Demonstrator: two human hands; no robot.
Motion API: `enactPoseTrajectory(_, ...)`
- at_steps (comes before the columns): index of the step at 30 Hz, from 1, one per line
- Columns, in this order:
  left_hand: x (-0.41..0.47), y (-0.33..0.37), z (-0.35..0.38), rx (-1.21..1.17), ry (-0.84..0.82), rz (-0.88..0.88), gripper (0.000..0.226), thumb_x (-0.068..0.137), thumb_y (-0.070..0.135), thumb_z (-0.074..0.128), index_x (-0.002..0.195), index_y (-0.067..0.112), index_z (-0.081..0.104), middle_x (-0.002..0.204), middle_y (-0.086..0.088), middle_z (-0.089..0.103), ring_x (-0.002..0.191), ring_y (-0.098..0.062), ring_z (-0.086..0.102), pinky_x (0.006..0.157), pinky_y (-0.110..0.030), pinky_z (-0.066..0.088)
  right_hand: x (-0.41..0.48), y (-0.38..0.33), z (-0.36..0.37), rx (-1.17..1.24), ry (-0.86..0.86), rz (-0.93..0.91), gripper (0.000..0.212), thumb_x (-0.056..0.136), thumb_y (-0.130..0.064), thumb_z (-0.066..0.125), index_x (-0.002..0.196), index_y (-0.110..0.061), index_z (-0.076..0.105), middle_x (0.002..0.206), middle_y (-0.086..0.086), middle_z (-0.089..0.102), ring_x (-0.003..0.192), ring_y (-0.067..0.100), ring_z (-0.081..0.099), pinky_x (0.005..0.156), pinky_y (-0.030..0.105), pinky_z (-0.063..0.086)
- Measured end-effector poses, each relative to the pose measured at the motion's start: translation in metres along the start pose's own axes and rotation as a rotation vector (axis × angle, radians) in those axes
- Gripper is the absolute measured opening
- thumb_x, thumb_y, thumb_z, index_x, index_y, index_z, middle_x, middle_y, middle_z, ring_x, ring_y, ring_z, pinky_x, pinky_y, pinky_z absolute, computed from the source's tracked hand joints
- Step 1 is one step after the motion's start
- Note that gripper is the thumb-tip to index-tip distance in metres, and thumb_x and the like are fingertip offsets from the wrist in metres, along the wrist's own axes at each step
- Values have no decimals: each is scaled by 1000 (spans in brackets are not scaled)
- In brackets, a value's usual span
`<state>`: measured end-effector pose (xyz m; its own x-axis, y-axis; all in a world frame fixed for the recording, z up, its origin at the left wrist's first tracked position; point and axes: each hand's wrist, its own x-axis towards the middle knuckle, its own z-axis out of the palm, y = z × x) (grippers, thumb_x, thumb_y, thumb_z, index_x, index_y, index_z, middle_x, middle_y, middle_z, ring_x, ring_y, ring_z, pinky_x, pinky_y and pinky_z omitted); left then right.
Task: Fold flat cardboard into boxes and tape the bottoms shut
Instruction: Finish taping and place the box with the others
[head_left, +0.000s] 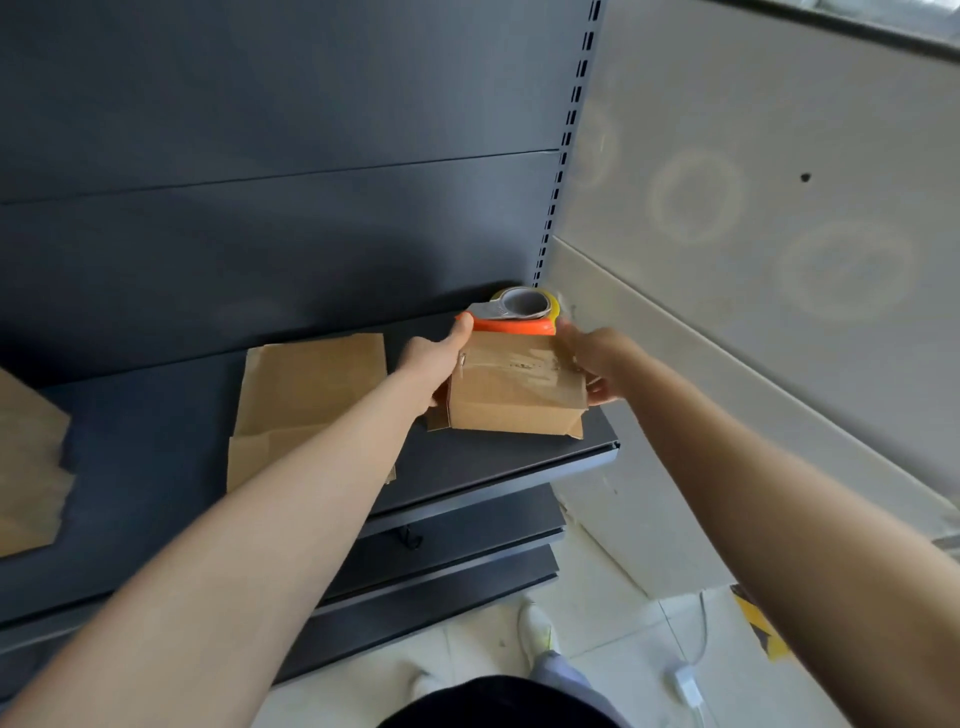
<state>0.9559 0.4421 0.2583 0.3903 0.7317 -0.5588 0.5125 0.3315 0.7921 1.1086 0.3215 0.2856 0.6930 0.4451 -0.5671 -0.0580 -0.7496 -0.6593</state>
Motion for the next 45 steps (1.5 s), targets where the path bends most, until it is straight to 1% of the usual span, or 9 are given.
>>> enactPoseTrajectory(3,-5,-1,-11,-68,36,4,73,73,72,57,114,12,54,104,-7,65,94,-27,64,83,-45,56,-14,-6,2,-47,137,-60,70,86,-72,36,100,-9,62,97,12,64,81,33,67,64,40,59)
enactPoseTrajectory(8,-20,9,-33,-178,-3,120,2,79,8,61,80,9,60,74,-7,59,69,-23,57,68,-31,49,-32,-26,3,-108,241,-169,63,86,-69,35,79,-10,55,86,11,64,75,33,68,74,43,59)
enactPoseTrajectory(12,-24,13,-50,-148,59,292,53,76,-20,50,117,10,64,102,-5,67,95,-18,60,79,-24,47,-34,-49,9,71,135,-225,68,84,-71,39,93,-7,58,94,10,65,85,34,68,79,44,58)
enactPoseTrajectory(18,-39,11,-70,-430,254,259,5,87,16,58,91,17,61,91,2,61,94,-17,54,83,-32,39,-27,-73,27,323,-273,-191,84,78,-79,42,128,-12,52,122,6,60,103,30,61,83,44,53)
enactPoseTrajectory(23,-40,4,-87,-466,392,145,83,80,71,53,143,22,31,141,1,41,129,-24,40,110,-45,32,-27,-87,53,431,-511,-196,73,77,-75,51,121,-17,56,108,-1,58,84,22,58,78,37,50)
enactPoseTrajectory(27,-51,-11,-110,-653,602,101,73,82,56,64,140,20,38,137,1,48,125,-25,46,109,-45,36,-34,-100,85,354,-663,-239,63,83,-67,51,124,-20,49,121,2,55,110,27,54,105,45,40)
enactPoseTrajectory(30,-64,-19,-138,-751,680,88,69,81,46,69,138,21,39,128,4,51,118,-23,48,106,-45,39,-48,-113,116,264,-745,-274,55,85,-62,55,114,-15,54,116,4,62,102,24,61,100,41,45)
enactPoseTrajectory(39,-75,-54,-240,-848,778,-10,52,86,31,61,132,18,42,118,-7,49,107,-29,51,91,-47,52,-100,-146,212,43,-696,-373,59,84,-36,70,129,-10,44,119,8,56,111,29,57,99,43,48)
enactPoseTrajectory(45,-62,-75,-298,-791,707,-22,46,80,21,57,125,16,50,121,-11,53,108,-30,55,87,-45,54,-109,-161,277,-62,-548,-456,68,80,-54,67,127,-8,50,111,7,61,97,26,64,87,38,56)
